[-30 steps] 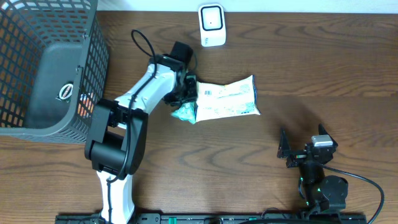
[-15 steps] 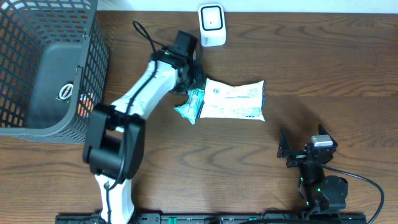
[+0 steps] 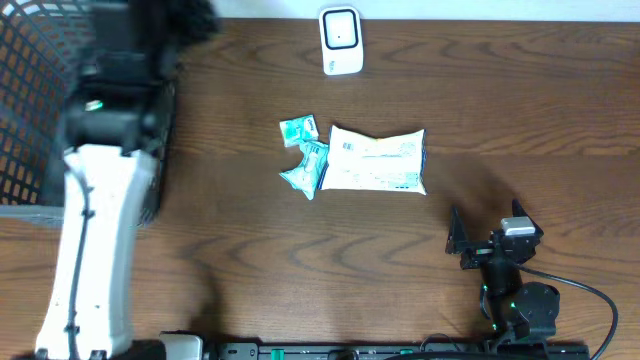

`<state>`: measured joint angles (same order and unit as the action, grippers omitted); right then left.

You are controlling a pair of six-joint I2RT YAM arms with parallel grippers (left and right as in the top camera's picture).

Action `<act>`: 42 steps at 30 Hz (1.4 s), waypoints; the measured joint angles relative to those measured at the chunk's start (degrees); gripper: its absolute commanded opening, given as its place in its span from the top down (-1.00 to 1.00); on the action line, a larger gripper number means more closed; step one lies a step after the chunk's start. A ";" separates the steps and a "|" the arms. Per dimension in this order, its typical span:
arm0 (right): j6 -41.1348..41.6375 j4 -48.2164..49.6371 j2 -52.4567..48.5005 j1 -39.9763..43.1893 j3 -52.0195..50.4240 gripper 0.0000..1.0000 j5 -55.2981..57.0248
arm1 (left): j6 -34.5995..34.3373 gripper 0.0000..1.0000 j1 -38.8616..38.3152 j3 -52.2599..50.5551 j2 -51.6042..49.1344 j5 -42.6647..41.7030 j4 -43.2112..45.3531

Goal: Scan the item barcode
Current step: 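Present the wipes bag barcode to the scanner and release it, then reach into the basket and grasp the green Zam-Buk ointment tin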

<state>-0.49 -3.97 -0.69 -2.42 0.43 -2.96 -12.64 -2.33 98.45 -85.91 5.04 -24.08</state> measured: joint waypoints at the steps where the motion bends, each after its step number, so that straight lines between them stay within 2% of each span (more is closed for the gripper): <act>1: 0.00 0.00 0.00 0.00 0.00 -0.99 0.00 | 0.13 -0.69 2.45 0.00 0.42 0.96 0.59; 4: -0.02 0.00 0.00 0.00 0.00 -0.99 0.00 | 0.22 -0.72 10.14 0.00 0.31 2.89 0.90; 7: -0.02 0.00 0.00 0.00 0.00 -0.98 0.00 | -3.63 -0.73 18.34 0.00 -1.03 3.61 -0.09; 8: 0.00 -0.02 0.00 0.00 0.00 -0.99 -0.02 | -7.19 -0.93 22.05 0.00 -1.95 3.06 -0.87; 11: -0.02 -0.02 0.00 0.00 0.00 -0.99 -0.02 | -14.29 -0.95 26.97 0.00 -4.42 -0.09 -1.49; 20: -0.02 -0.02 0.00 0.00 0.00 -0.98 -0.02 | -17.40 -0.96 28.52 -0.02 -11.17 -3.58 -7.34; 34: -0.02 0.00 0.00 0.00 0.00 -0.98 0.00 | -17.70 -0.99 28.52 -0.02 -22.73 -4.28 -17.25; 42: -0.02 0.00 0.00 0.00 0.00 -0.98 0.00 | -20.65 -0.99 28.48 -0.04 -26.77 -4.72 -21.77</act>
<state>-0.51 -3.97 -0.69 -2.42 0.43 -2.96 -33.30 26.15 98.41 -112.68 0.32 -45.84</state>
